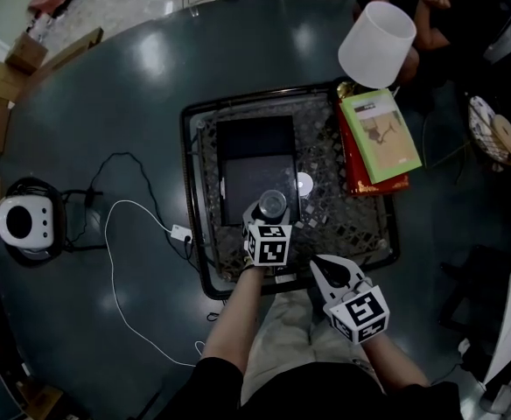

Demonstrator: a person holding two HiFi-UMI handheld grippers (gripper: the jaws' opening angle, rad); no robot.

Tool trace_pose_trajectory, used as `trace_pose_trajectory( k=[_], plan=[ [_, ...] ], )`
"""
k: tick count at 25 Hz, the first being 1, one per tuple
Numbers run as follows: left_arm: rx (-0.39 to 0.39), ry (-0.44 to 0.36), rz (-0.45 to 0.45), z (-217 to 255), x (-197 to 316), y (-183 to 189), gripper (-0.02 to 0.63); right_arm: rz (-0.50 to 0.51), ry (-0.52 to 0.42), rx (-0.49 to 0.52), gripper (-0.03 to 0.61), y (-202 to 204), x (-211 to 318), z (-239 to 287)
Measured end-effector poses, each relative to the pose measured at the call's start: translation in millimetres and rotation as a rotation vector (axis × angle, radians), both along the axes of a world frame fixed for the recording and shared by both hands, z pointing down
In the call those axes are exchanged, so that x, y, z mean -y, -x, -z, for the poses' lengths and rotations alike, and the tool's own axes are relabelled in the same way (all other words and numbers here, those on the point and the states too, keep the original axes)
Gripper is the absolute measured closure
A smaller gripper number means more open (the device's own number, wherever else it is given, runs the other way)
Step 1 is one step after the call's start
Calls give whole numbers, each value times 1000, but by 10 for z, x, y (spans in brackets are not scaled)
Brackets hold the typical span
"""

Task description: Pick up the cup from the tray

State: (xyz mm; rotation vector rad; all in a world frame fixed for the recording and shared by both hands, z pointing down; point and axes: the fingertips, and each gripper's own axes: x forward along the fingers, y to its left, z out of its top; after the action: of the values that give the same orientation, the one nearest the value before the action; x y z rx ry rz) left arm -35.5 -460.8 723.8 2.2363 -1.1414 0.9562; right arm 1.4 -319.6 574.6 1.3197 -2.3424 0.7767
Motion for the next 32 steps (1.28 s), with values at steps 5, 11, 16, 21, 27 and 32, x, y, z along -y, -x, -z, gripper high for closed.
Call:
trace_pose_trajectory(
  k=[5, 11, 16, 21, 27, 32],
  plan=[
    [-19, -13, 1, 144, -56, 18, 324, 2, -17, -3, 566, 2, -16, 55],
    [-33, -30, 0, 352, -158, 18, 325, 8, -39, -10, 566, -1, -46, 136],
    [-53, -65, -5, 542, -271, 11, 327, 19, -60, -15, 566, 11, -92, 206],
    [-84, -55, 27, 749, -462, 41, 327, 30, -79, -16, 566, 13, -147, 260],
    [-119, -68, 65, 990, -698, 144, 327, 44, -104, -15, 566, 39, -216, 349],
    [-144, -81, 89, 1224, -875, 225, 327, 53, -129, -10, 566, 55, -239, 429]
  ],
)
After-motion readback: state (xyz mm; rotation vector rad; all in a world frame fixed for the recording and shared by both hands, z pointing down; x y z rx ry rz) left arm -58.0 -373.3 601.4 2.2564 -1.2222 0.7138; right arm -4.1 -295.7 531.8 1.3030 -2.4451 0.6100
